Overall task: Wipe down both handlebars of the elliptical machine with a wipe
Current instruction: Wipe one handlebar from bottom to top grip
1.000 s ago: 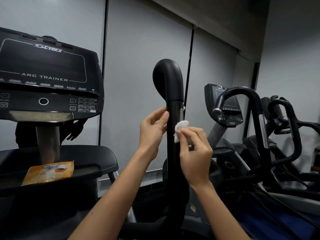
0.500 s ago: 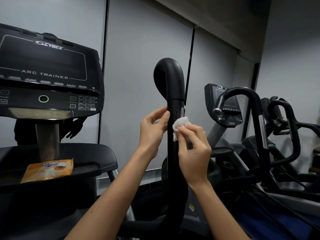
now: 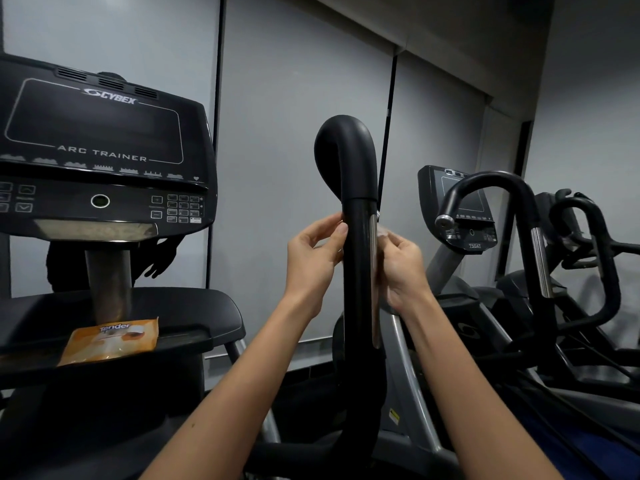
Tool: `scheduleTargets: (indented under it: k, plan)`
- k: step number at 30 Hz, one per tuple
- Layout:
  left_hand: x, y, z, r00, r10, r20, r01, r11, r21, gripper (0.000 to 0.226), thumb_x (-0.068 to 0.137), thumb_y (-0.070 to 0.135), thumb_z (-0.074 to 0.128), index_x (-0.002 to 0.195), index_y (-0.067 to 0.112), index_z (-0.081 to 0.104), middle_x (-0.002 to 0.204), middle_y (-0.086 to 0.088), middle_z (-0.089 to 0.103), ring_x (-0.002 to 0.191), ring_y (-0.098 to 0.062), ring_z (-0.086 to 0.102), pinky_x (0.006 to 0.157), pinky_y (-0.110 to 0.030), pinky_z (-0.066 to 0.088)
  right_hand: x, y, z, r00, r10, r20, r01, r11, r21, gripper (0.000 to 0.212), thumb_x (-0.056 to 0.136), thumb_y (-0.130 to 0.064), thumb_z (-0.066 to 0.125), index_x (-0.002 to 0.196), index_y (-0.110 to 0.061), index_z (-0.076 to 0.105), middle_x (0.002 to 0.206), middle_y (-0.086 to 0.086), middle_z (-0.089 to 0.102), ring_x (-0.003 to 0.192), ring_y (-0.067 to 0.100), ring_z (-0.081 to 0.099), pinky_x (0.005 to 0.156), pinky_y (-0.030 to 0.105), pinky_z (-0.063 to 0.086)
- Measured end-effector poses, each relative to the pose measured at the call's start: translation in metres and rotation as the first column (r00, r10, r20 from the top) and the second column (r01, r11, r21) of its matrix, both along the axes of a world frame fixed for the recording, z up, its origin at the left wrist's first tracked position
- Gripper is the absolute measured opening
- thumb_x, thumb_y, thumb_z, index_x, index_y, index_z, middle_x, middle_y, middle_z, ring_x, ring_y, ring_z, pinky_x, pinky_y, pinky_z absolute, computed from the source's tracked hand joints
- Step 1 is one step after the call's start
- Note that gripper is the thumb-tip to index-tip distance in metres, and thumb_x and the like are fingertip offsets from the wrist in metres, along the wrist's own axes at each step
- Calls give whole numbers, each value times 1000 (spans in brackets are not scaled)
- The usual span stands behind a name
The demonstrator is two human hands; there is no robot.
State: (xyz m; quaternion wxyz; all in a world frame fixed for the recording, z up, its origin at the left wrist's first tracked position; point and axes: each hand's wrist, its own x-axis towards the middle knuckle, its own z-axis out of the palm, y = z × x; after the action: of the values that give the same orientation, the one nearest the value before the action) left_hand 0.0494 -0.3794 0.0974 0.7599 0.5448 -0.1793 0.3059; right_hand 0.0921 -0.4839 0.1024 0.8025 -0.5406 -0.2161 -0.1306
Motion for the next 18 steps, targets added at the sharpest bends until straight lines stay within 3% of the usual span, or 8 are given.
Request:
scheduleTargets:
  k: [3, 7, 10, 14, 18]
  plan:
    - [1, 1, 0, 1000, 5, -5, -5, 1000, 7, 22, 91, 10, 59, 112, 9, 65, 109, -11, 68, 89, -13, 67, 84, -26, 55, -1, -6, -19, 1000, -4, -19, 4, 1000, 1, 21, 93, -15, 55, 86, -13, 75, 83, 17, 62, 70, 21, 58, 67, 33, 52]
    - [1, 1, -1, 1000, -12, 5, 12, 1000, 10, 20, 90, 10, 59, 109, 11, 66, 106, -10, 69, 87, -12, 68, 83, -26, 54, -19, -3, -24, 960, -240, 142, 235, 971, 50, 11, 88, -15, 63, 86, -20, 73, 74, -1, 72, 71, 12, 67, 66, 24, 53]
    - [2, 2, -1, 1000, -23, 3, 23, 1000, 10, 20, 91, 11, 59, 109, 13, 66, 106, -8, 69, 86, -10, 68, 82, -25, 54, -29, 4, -4, 847, -412, 336, 416, 907, 63, 9, 86, -12, 66, 86, -20, 71, 74, -1, 69, 70, 8, 65, 68, 19, 51]
    - [1, 3, 0, 999, -37, -1, 37, 999, 11, 17, 91, 10, 58, 104, 17, 66, 106, -8, 68, 84, -8, 68, 80, -24, 53, -31, 11, 14, 678, -507, 532, 577, 816, 43, 15, 84, -9, 68, 98, -11, 71, 85, -7, 61, 75, -6, 58, 74, 9, 44]
    - [2, 3, 0, 999, -38, -15, 38, 999, -1, 17, 91, 9, 58, 106, 15, 65, 108, -10, 67, 83, -8, 68, 79, -23, 54, -35, 10, -19, 449, -529, 720, 727, 685, 50, 17, 84, -6, 67, 100, -7, 72, 90, -6, 57, 83, 5, 56, 80, 10, 43]
